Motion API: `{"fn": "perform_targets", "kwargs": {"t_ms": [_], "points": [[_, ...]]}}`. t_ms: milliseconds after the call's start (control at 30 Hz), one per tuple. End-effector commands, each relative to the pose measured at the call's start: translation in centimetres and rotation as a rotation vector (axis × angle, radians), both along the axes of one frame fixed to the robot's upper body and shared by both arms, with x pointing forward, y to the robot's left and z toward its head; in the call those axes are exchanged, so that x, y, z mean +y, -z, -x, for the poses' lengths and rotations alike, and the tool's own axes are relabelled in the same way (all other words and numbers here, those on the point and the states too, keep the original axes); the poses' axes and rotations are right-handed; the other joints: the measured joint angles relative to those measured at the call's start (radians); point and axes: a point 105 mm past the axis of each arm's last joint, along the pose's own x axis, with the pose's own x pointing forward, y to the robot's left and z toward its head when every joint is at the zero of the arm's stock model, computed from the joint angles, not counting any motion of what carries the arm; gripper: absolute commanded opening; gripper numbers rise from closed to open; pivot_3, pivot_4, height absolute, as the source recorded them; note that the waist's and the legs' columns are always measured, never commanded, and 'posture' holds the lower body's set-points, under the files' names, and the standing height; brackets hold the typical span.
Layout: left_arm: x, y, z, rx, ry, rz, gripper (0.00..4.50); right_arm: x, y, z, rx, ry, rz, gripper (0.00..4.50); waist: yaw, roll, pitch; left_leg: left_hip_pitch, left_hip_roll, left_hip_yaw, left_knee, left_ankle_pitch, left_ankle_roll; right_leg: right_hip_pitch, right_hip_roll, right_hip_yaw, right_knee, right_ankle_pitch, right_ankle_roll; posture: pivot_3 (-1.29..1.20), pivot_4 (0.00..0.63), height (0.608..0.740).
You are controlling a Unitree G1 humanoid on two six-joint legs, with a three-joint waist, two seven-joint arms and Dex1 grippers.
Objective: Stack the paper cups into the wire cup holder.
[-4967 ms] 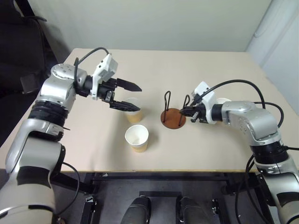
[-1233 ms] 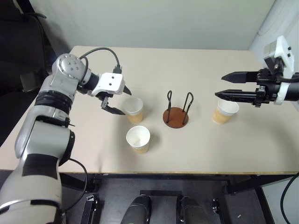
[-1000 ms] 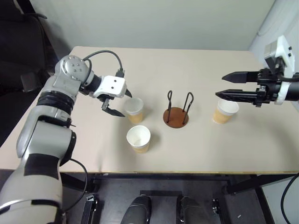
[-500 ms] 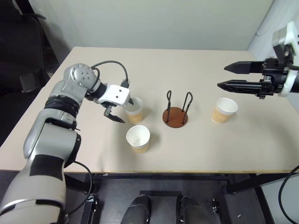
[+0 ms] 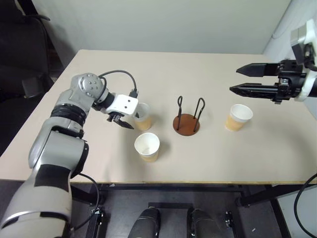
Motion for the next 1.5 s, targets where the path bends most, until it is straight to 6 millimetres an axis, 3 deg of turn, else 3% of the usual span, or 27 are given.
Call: {"fn": "perform_targets", "kwargs": {"t_ms": [33,133,167,400,633,933,1133,1300,1500], "points": [[-0.3,-0.8,-0.5,-0.048,-0.002,0.010,1.28,-0.1,-1.0,0.6,-0.051,0.001,0.006,3.18,-0.001,0.000,0.000,0.000,-0.001,0.001,0.000,0.000,0.000,0.000,0.002,-0.001,0.000,0.000,0.000,0.00,0.150,0.740],[-0.5,-0.8,-0.4,-0.041,0.005,0.013,0.14,-0.2,-0.9,0.6,-0.047,0.004,0.011,3.18,-0.001,0.000,0.000,0.000,-0.001,0.000,0.000,0.000,0.000,0.000,0.002,0.000,0.000,0.000,0.000,0.00,0.150,0.740],[-0.5,-0.8,-0.3,-0.032,0.008,0.014,0.04,-0.3,-0.9,0.6,-0.045,0.005,0.012,3.18,0.000,0.000,0.000,0.000,-0.001,0.000,0.000,0.000,0.000,0.000,0.001,0.000,0.000,0.000,0.000,0.00,0.150,0.740],[-0.6,-2.5,0.4,0.037,0.036,-0.003,0.04,-0.4,-1.3,0.9,-0.046,-0.012,0.014,3.18,0.001,0.000,0.000,-0.001,0.000,-0.001,0.001,0.000,0.000,0.000,0.000,0.000,0.000,0.000,0.000,0.00,0.150,0.740],[-2.0,-5.9,-0.1,-0.015,0.038,-0.017,0.04,-0.7,-2.6,1.2,-0.089,-0.032,0.020,3.18,0.002,0.000,0.000,-0.001,-0.001,0.000,0.001,-0.001,0.001,0.000,0.000,0.000,-0.001,0.000,0.000,0.00,0.150,0.740],[-7.6,-11.8,0.1,-0.096,0.119,0.106,0.04,-1.4,-3.0,1.1,-0.108,-0.017,0.042,3.18,0.007,0.001,0.001,-0.003,-0.001,0.002,0.001,-0.004,0.002,-0.001,0.001,-0.001,-0.002,-0.002,0.000,0.00,0.150,0.740],[-12.2,-15.5,1.4,-0.161,0.233,0.158,0.04,-1.8,-3.1,1.0,-0.114,0.001,0.054,3.18,0.007,0.001,0.001,-0.003,-0.001,0.005,0.001,-0.008,0.003,-0.001,0.001,0.000,-0.002,-0.006,0.003,0.00,0.150,0.740],[-14.3,-15.6,2.0,-0.161,0.293,0.158,0.04,-2.0,-3.1,1.0,-0.109,0.017,0.058,3.18,0.004,0.002,0.001,-0.002,-0.001,0.007,0.002,-0.011,0.006,0.001,0.000,0.001,-0.002,-0.007,0.008,0.00,0.150,0.740],[-14.9,-13.4,1.9,-0.131,0.330,0.083,0.04,-2.2,-3.2,1.2,-0.106,0.030,0.062,3.18,0.004,0.003,0.001,0.000,-0.001,0.008,0.003,-0.013,0.007,0.002,0.000,0.001,-0.001,-0.005,0.014,0.00,0.150,0.740]]}}
